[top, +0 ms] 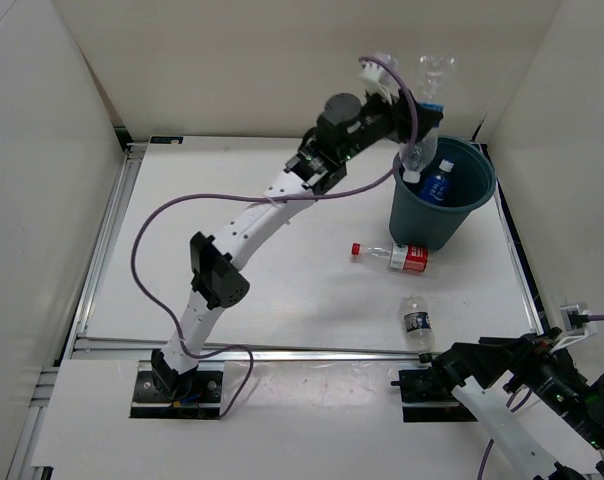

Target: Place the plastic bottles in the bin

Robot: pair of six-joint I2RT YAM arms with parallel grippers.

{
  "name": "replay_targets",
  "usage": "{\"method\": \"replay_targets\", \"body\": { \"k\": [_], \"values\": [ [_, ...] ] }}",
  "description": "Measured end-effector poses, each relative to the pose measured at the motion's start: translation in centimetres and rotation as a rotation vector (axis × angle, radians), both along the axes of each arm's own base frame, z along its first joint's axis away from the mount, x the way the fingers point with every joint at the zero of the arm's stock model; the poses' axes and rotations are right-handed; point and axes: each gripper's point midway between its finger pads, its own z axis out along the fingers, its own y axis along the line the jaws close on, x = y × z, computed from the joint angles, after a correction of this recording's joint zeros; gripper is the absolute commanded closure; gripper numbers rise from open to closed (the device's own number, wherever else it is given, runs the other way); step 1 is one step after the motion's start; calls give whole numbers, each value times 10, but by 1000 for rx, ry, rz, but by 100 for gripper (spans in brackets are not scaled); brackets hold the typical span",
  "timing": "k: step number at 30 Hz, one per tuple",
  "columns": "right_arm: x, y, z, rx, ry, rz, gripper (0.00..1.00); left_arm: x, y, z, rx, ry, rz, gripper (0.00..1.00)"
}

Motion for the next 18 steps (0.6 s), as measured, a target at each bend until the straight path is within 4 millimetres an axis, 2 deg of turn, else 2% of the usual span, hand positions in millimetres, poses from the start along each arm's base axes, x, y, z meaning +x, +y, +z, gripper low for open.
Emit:
{"method": "replay_targets", "body": {
  "k": [1, 2, 4, 6, 7, 9, 14, 18],
  "values": [
    [0, 0, 0, 0, 1, 0, 0, 7, -11, -25, 12, 30, -2, 40],
    [0, 0, 0, 0, 1, 0, 0, 16, -20, -54, 31, 68, -2, 40],
    [0, 0, 2, 1, -2, 0, 0, 32, -35, -98, 54, 117, 6, 39],
    [-1, -1, 5, 5, -9, 0, 0, 46, -47, -130, 54, 155, 15, 38],
    [-2, -1, 8, 7, -14, 0, 0, 50, -51, -136, 34, 163, 17, 38],
    [-4, -3, 16, 15, -29, 0, 0, 53, -51, -126, -20, 146, 21, 38],
    [-9, -6, 29, 31, -70, 2, 0, 57, -40, -83, -136, 61, 55, 37],
    [-9, -6, 29, 28, -72, 4, 0, 59, -35, -71, -176, 35, 71, 35]
  ]
}}
